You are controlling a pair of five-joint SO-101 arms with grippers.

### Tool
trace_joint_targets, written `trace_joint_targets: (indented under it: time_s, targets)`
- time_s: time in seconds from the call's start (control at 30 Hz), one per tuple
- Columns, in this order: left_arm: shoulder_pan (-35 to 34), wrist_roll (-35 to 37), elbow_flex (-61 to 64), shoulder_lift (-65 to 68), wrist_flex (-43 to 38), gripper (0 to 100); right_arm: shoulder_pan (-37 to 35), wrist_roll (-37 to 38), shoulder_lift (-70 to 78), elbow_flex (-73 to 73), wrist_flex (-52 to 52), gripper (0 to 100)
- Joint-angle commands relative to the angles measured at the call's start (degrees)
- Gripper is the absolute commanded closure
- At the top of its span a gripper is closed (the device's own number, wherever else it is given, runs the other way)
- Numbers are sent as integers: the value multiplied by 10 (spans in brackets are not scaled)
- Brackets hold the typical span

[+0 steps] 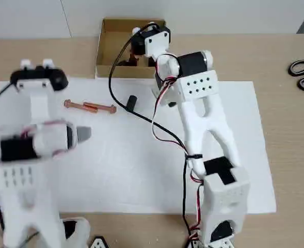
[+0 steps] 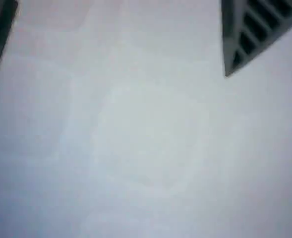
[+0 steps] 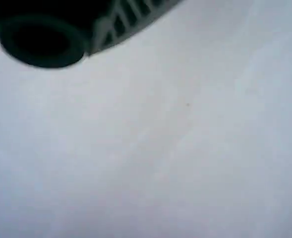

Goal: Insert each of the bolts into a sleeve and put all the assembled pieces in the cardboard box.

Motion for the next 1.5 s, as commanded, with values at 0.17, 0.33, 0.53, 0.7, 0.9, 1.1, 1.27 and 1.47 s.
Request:
trace_joint_targets:
  time_s: [0.17,0.33,0.53,0.7,0.9,1.1,1.27,1.47]
  targets:
    - [13,37,-203,305,-17,724,44,0,-73,107,-2,993]
    - [15,148,-310,461,-18,724,43,0,-73,127,-2,993]
    - [-10,305,-422,606,-17,724,43,0,-73,127,-2,993]
    - [-32,380,-509,691,-15,724,43,0,-73,127,-2,993]
    - [-32,412,-579,754,-15,724,43,0,-72,127,-2,993]
    - [-33,466,-624,818,-14,724,43,0,-72,127,-3,993]
    - [-34,469,-650,845,-1,761,43,0,-72,161,-23,993]
    - [-34,467,-678,846,18,925,43,0,-73,207,-57,993]
